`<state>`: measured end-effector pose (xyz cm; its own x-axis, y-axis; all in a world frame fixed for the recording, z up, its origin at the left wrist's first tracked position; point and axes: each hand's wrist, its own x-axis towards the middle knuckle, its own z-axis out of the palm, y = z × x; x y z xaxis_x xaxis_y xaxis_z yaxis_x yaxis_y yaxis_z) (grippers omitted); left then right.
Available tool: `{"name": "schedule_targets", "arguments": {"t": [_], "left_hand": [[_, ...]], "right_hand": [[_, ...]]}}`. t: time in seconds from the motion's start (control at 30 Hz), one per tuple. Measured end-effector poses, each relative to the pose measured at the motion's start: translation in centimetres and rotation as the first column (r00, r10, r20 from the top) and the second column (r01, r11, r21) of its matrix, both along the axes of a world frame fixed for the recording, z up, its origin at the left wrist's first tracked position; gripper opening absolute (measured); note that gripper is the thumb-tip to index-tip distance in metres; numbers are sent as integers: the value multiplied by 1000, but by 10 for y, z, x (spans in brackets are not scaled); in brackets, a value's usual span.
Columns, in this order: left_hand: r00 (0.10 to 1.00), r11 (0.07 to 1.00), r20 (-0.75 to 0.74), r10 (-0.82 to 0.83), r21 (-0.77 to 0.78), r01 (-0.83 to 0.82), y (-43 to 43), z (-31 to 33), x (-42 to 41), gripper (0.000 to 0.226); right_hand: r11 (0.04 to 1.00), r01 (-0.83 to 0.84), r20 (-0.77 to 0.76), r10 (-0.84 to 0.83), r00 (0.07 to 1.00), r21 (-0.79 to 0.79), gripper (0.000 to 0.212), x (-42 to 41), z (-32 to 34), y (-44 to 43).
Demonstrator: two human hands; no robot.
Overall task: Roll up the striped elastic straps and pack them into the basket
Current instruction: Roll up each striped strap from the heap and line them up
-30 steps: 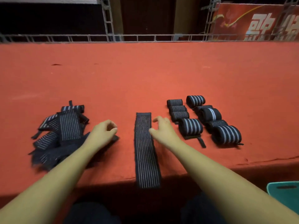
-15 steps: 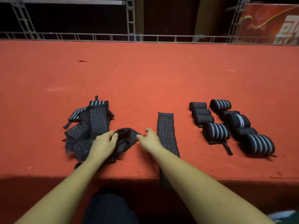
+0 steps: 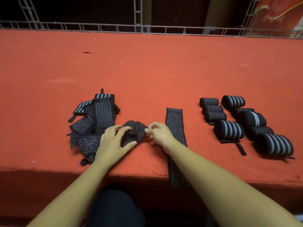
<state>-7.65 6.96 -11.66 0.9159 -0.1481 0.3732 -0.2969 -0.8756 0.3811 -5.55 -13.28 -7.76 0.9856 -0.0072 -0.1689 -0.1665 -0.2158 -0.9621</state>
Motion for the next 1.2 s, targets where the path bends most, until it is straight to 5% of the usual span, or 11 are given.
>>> {"name": "schedule_targets", "arguments": {"t": [0.1,0.17,0.33,0.43,0.53,0.63,0.7,0.77,0.87,1.03,1.2], "left_hand": [[995,989,36,90,-119,-85,0,3,10,44],[997,992,12,80,-94,-79,-4,3,13,53],[984,983,19,-174,-52,175,-9,6,13,73],[956,955,-62,-288,-86,283,-9,11,12,88],[927,932,-102,-360,-80,353,-11,16,9,83],[929,933,-83,-360,-40,358,-13,15,6,63],[948,950,-47,-313,-4,313,-14,12,6,45],[971,972,-31,-235,-36,234,-15,14,8,20],[982,981,3,-191,39,191,-18,25,13,17],[999,999,-13,-42,-1,42,-12,49,36,14],[986,999,-163,41,11,-40,19,23,36,18]], "right_hand": [[693,106,-79,-70,994,714,25,-6,16,-29],[438,134,-111,-77,991,889,22,-6,24,-50],[474,104,-125,13,992,875,25,-22,37,-60],[673,205,-172,-117,978,710,26,-29,48,-59],[986,138,155,-152,976,95,23,-37,53,-58],[838,-157,177,287,941,-522,37,-52,50,-53],[673,-278,18,398,917,-685,62,-55,44,-51],[633,-312,-2,441,897,-709,40,-54,42,-51],[819,-315,29,374,927,-478,6,-50,47,-60],[978,-203,113,207,972,-49,14,-53,57,-90],[882,3,70,-40,997,472,19,-58,71,-133]]}}
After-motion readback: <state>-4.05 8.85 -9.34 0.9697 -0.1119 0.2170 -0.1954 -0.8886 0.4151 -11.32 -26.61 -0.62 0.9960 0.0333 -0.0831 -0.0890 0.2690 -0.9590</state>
